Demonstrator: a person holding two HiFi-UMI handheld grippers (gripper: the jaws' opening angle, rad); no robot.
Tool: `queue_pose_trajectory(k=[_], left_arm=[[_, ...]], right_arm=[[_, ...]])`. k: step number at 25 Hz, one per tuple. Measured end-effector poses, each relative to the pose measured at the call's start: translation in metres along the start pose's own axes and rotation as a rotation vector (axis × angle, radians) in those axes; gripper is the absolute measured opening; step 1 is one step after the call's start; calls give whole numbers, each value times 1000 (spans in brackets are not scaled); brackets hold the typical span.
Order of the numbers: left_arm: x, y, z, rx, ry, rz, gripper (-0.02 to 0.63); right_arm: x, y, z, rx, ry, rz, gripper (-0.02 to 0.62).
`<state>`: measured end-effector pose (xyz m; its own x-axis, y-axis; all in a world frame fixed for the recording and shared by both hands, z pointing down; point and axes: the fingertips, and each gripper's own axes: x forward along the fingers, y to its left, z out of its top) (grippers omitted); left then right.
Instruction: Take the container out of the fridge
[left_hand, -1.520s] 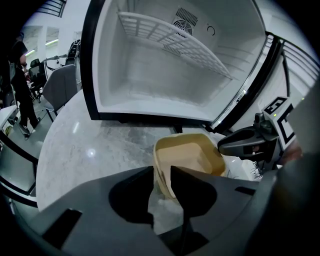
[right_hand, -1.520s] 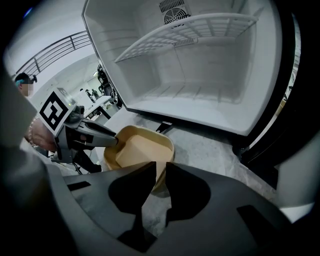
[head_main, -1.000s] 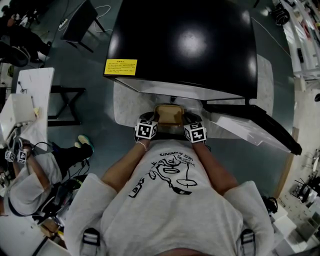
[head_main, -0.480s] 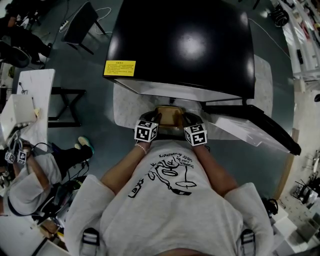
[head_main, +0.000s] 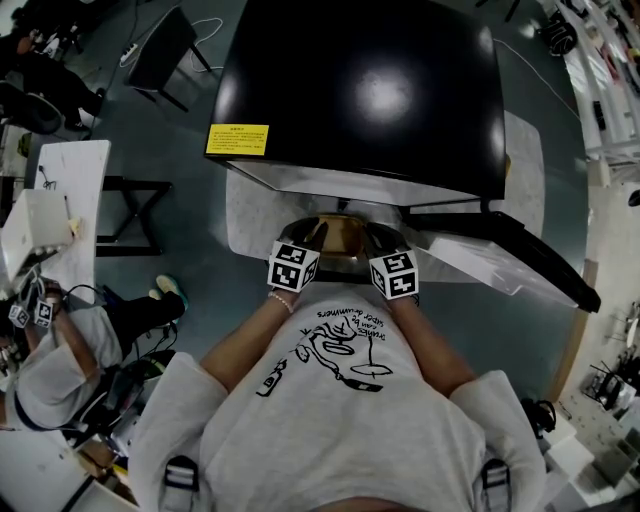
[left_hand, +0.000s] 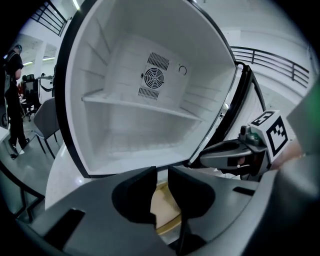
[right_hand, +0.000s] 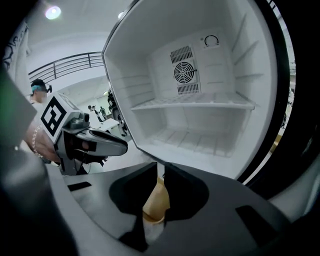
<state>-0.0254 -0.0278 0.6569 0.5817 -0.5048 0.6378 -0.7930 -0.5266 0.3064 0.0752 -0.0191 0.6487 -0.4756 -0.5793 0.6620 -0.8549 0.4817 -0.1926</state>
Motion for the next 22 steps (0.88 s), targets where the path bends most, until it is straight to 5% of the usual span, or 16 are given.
queue_pose_trajectory(k=[22], left_arm=[[-58, -39, 100, 44, -235, -74, 55]], right_arm=[[-50, 32, 95, -98, -183, 41, 49]])
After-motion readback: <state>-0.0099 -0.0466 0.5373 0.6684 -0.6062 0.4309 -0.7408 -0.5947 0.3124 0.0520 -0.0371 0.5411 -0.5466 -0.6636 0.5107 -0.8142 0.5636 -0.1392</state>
